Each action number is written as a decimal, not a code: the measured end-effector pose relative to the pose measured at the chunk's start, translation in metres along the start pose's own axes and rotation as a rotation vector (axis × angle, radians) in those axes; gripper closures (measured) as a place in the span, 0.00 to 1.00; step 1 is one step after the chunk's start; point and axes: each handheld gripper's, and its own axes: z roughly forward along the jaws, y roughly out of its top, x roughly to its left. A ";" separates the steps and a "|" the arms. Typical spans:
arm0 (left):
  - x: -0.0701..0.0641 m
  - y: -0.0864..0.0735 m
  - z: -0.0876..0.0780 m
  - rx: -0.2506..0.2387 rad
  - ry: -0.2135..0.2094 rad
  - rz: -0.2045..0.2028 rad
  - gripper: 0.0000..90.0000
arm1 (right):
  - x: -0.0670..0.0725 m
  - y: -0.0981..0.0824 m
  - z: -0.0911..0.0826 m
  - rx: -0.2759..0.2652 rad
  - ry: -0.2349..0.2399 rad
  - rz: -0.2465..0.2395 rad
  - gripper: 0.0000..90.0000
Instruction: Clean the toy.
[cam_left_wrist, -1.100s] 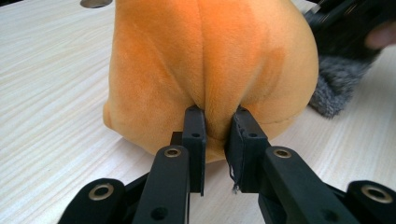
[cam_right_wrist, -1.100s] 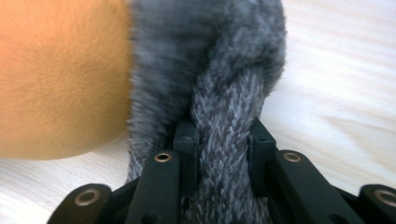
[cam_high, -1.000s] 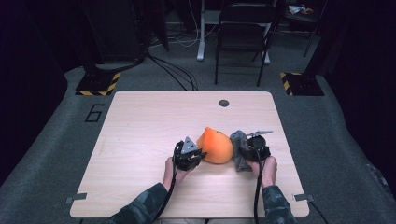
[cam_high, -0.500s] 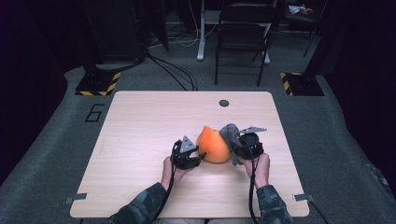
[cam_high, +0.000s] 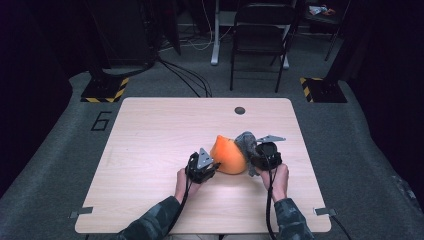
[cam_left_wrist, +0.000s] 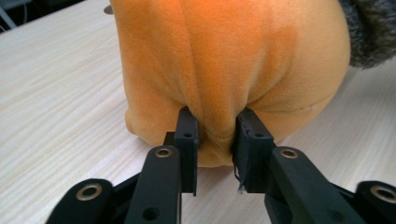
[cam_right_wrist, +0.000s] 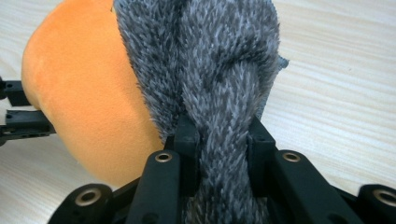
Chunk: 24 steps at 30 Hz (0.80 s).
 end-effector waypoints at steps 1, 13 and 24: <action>0.001 0.003 -0.003 0.002 -0.010 -0.022 0.83 | -0.001 0.001 -0.001 -0.003 -0.001 0.001 0.80; 0.006 0.011 -0.011 -0.001 -0.054 -0.132 0.83 | -0.005 0.007 -0.010 -0.035 0.010 -0.006 0.80; -0.010 0.012 -0.010 0.003 -0.051 -0.026 0.82 | 0.041 0.027 -0.028 -0.134 0.146 -0.071 0.79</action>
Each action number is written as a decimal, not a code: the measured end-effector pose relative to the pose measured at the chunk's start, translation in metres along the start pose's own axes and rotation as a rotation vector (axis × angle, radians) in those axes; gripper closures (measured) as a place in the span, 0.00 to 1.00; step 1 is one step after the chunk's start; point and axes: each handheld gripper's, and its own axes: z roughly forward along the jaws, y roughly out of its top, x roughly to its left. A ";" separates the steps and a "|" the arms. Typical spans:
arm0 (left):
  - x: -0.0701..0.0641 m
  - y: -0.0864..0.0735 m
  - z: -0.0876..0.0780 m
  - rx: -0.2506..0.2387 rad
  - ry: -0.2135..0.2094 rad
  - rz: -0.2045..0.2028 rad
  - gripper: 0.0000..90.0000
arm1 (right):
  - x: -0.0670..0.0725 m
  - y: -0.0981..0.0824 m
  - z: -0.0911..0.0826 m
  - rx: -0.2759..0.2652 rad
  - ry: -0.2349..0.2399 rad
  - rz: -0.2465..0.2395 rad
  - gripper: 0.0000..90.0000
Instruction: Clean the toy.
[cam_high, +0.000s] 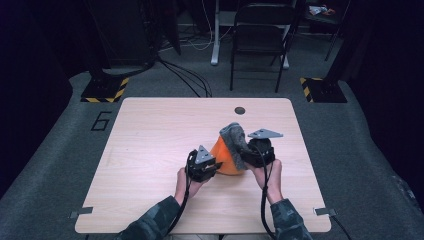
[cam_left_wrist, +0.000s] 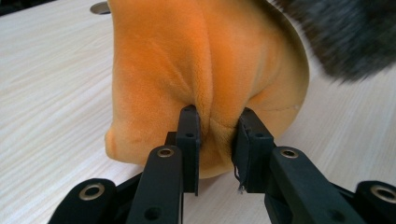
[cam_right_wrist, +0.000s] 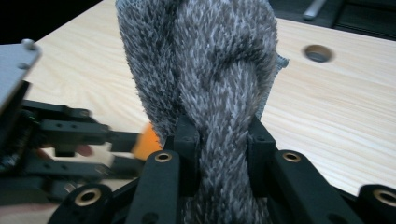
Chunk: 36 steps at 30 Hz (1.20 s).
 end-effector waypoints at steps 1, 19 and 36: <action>-0.001 0.000 0.000 0.001 0.007 0.022 0.82 | 0.003 -0.001 0.005 0.008 0.005 -0.013 0.79; 0.008 -0.006 0.005 0.004 0.001 -0.023 0.82 | -0.030 -0.031 0.027 0.159 -0.131 0.035 0.79; 0.013 -0.008 0.005 -0.017 -0.011 -0.031 0.81 | -0.065 -0.049 0.033 0.239 -0.175 0.098 0.82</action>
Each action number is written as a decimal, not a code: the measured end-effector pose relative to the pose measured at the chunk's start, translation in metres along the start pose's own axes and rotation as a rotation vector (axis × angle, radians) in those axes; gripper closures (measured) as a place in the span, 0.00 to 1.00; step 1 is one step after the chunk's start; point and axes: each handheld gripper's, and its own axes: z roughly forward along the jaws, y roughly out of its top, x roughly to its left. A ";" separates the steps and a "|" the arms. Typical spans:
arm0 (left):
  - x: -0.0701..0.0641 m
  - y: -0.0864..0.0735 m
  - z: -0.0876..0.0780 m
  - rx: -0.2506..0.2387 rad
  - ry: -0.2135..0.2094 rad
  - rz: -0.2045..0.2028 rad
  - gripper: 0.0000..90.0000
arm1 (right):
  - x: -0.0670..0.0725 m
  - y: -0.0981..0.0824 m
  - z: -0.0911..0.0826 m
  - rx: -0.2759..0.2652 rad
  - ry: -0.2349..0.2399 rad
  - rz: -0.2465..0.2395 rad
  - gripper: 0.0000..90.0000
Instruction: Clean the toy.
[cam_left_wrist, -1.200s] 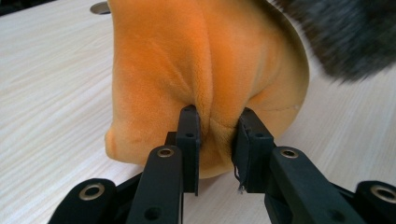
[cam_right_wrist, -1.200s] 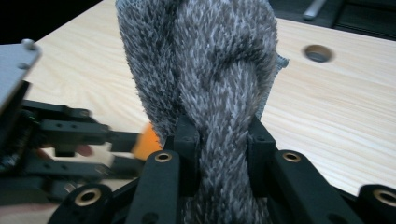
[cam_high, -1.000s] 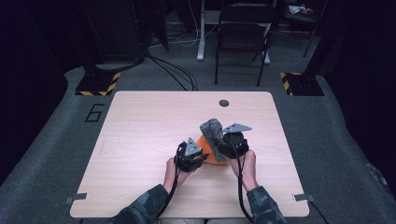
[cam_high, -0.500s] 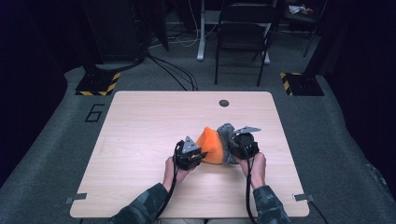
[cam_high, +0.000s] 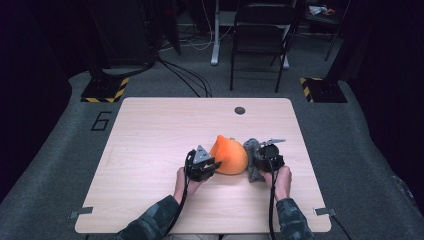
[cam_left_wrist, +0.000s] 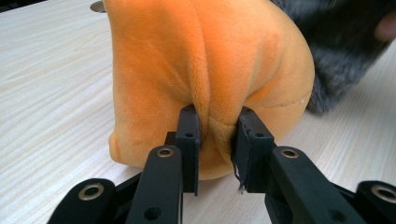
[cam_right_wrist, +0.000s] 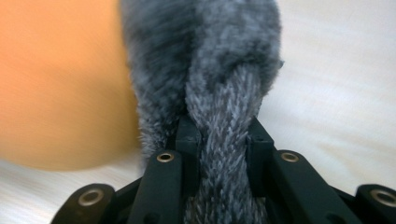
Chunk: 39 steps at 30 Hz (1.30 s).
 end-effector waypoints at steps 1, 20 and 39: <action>0.000 0.000 0.000 -0.005 0.005 0.000 0.81 | 0.002 0.004 -0.008 -0.027 0.002 0.000 0.82; -0.004 -0.001 0.000 0.018 0.009 0.032 0.82 | 0.069 0.025 -0.029 -0.129 0.046 -0.185 0.80; 0.001 -0.002 0.000 0.015 0.013 0.018 0.81 | 0.006 -0.015 0.025 0.073 -0.013 -0.040 0.80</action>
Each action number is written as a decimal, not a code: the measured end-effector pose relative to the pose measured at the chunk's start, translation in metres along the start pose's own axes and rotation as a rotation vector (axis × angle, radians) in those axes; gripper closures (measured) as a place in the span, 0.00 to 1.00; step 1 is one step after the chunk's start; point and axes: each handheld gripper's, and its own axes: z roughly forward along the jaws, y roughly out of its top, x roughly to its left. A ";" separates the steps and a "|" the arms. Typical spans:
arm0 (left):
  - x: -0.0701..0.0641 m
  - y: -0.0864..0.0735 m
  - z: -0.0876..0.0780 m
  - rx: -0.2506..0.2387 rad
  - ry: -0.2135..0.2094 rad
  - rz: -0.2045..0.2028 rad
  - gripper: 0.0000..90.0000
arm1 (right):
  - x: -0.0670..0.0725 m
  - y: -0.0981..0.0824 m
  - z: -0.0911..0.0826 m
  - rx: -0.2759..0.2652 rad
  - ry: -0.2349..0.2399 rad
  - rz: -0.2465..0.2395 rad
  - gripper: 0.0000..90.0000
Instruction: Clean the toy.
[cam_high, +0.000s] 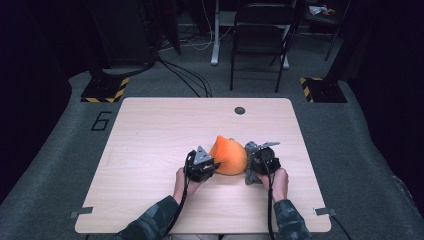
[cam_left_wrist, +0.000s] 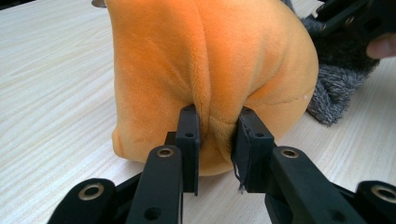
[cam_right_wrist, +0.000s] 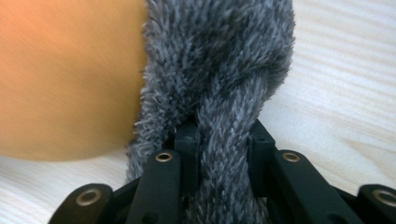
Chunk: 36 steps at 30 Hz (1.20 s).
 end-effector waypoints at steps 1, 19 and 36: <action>0.000 0.000 0.000 -0.006 0.004 -0.007 0.81 | -0.001 0.000 0.000 0.009 0.000 0.009 0.80; 0.005 -0.008 -0.002 -0.031 -0.003 0.008 0.52 | 0.023 0.025 -0.040 -0.159 0.088 -0.024 0.81; -0.002 0.005 -0.006 -0.027 0.046 -0.038 0.88 | 0.018 0.035 -0.062 -0.254 0.116 -0.012 0.80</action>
